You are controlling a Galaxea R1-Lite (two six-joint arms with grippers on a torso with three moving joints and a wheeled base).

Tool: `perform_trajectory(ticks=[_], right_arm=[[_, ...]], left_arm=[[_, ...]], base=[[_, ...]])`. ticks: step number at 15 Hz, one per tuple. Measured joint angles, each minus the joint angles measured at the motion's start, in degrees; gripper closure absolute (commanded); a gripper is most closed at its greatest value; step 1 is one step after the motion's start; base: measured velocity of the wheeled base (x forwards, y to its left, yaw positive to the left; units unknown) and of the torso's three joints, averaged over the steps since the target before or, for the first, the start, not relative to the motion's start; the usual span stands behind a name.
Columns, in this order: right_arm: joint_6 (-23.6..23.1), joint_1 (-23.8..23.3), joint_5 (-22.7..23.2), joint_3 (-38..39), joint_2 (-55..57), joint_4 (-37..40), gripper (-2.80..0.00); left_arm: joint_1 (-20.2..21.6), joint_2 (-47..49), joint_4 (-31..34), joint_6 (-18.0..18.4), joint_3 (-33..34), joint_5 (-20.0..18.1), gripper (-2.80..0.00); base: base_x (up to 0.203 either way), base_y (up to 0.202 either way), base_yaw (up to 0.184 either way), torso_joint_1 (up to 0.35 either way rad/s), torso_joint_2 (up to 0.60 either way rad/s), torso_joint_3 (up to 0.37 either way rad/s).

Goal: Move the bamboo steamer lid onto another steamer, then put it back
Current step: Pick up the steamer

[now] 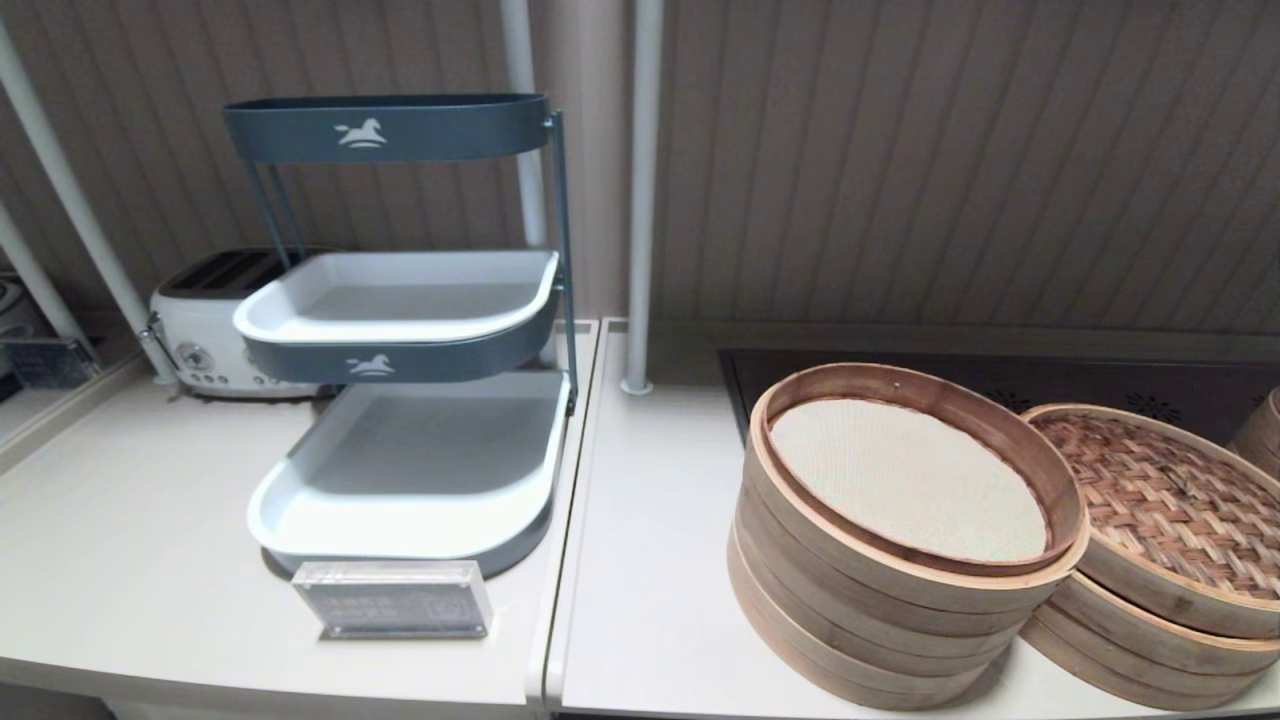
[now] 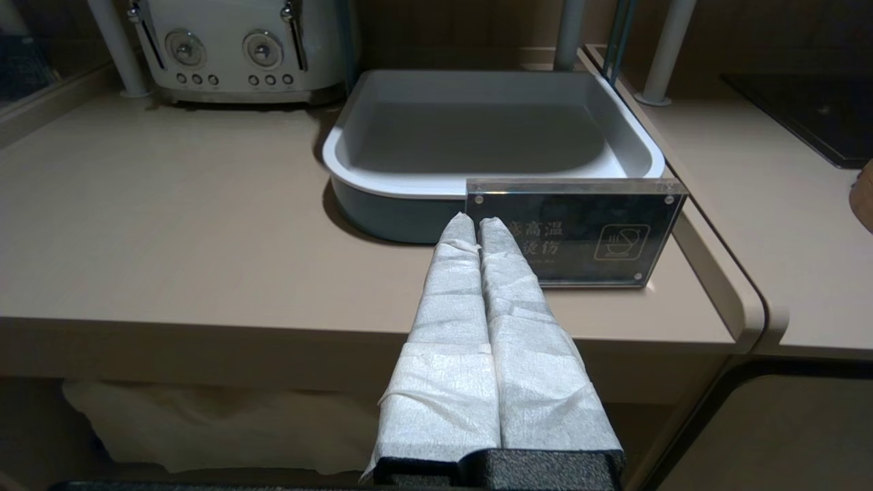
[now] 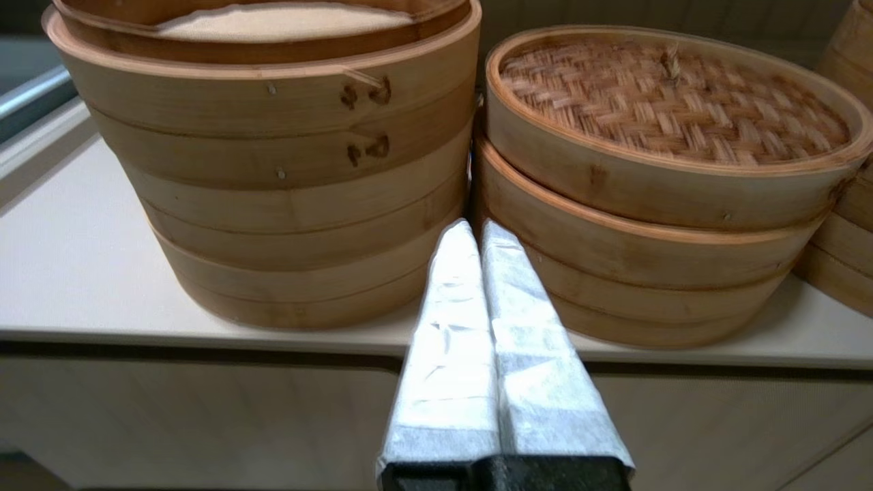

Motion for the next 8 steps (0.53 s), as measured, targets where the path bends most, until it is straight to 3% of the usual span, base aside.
perform_trajectory(ticks=[3, 8], right_arm=[[-0.2, 0.0, 0.3, -1.6, 0.1, 5.4, 0.0], [-0.2, 0.0, 4.0, -18.6, 6.9, 14.0, 0.0]], left_arm=[[0.0, 0.0, 0.0, 0.0, 0.0, 0.0, 0.0], [0.0, 0.0, 0.0, 0.0, 0.0, 0.0, 0.0]], base=[[0.0, 0.0, 0.0, 0.0, 0.0, 0.0], [0.0, 0.0, 0.0, 0.0, 0.0, 0.0]])
